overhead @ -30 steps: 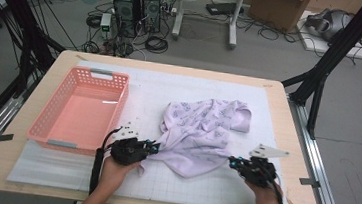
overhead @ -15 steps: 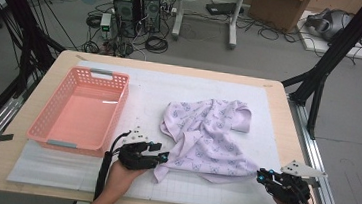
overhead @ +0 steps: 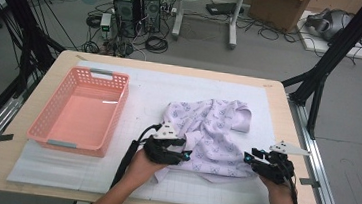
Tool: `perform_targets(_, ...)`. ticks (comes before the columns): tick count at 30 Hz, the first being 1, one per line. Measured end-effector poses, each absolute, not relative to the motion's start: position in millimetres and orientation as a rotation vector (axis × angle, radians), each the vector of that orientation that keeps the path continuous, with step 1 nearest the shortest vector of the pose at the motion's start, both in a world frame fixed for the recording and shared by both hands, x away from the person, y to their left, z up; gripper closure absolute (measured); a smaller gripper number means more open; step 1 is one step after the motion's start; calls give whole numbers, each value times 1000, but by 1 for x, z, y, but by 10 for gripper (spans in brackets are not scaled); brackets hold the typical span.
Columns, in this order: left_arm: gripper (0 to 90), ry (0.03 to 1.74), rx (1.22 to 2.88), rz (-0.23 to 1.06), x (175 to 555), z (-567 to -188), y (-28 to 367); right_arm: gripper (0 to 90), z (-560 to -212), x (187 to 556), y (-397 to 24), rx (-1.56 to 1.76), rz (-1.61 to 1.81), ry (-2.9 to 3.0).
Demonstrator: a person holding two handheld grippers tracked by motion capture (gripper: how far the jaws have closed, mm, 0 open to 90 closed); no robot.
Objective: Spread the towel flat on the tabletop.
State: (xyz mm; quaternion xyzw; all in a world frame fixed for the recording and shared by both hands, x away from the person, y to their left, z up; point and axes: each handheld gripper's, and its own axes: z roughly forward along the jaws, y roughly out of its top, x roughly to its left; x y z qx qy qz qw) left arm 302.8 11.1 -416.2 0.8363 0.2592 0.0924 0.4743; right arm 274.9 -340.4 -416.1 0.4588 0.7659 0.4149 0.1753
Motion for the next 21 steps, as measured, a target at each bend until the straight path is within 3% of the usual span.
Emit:
perform_targets(1,825,651,2060,232,306,-418,9,578,-417,276,-339,1299,1176,2173)
perform_targets(5,847,736,1937,212,312,-413,23,559,-418,281,-343,1318,1175,2149)
perform_targets(14,853,1020,1906,451,326,-417,90,592,-424,299,-350,1378,1167,2159)
perform_targets(21,850,1042,1916,415,327,-428,96,573,-433,318,-318,1370,1237,2285)
